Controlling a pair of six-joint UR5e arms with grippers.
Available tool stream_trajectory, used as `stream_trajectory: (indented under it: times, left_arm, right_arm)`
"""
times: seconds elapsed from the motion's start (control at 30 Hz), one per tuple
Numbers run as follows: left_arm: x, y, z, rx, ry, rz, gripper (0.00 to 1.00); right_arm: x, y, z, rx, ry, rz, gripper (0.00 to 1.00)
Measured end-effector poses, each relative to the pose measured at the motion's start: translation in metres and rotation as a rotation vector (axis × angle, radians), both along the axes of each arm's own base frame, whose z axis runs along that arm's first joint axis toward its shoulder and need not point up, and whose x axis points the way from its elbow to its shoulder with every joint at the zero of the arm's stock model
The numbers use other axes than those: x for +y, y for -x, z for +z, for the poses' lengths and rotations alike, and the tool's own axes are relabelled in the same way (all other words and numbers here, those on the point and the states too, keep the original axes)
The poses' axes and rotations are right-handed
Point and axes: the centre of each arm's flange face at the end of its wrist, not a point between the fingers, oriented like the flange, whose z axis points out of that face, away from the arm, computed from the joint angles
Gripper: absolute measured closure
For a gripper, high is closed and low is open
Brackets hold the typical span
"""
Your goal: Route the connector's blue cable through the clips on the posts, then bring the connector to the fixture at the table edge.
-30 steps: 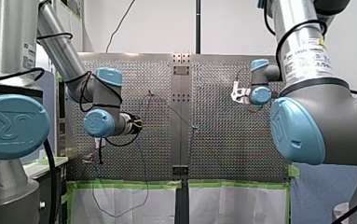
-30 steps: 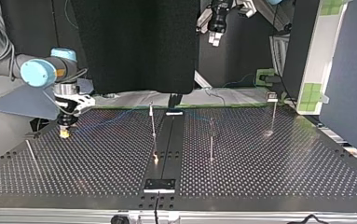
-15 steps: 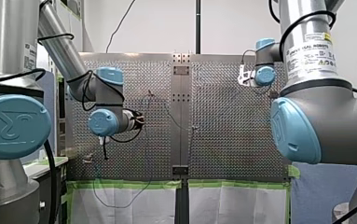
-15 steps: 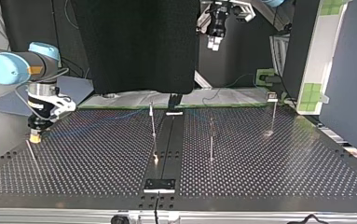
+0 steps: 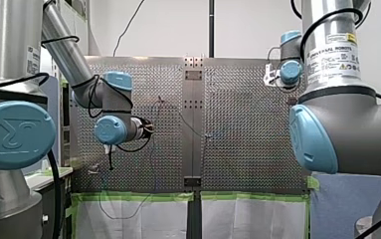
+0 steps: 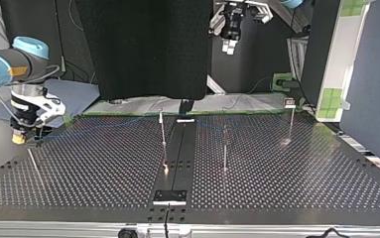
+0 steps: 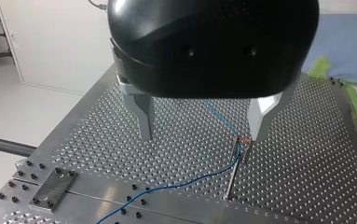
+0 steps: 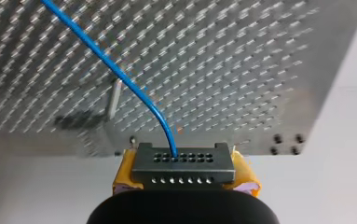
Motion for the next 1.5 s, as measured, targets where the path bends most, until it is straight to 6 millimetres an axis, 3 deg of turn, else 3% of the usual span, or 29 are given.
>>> stream_trajectory:
  times: [0.3, 0.63, 1.2, 1.5]
  left_arm:
    - [0.002, -0.001, -0.001, 0.010, -0.023, 0.008, 0.00]
    - [0.004, -0.002, -0.002, 0.018, -0.049, 0.017, 0.00]
    - [0.001, -0.009, 0.003, 0.026, -0.091, 0.021, 0.00]
    - [0.001, -0.009, 0.002, 0.032, -0.125, 0.019, 0.00]
  right_arm:
    - [-0.001, 0.020, -0.014, 0.020, -0.088, -0.026, 1.00]
    - [-0.021, 0.026, -0.053, 0.053, -0.128, 0.033, 1.00]
    - [-0.044, 0.038, -0.048, 0.071, 0.011, 0.136, 1.00]
    - [-0.047, 0.054, -0.059, 0.104, 0.010, 0.186, 1.00]
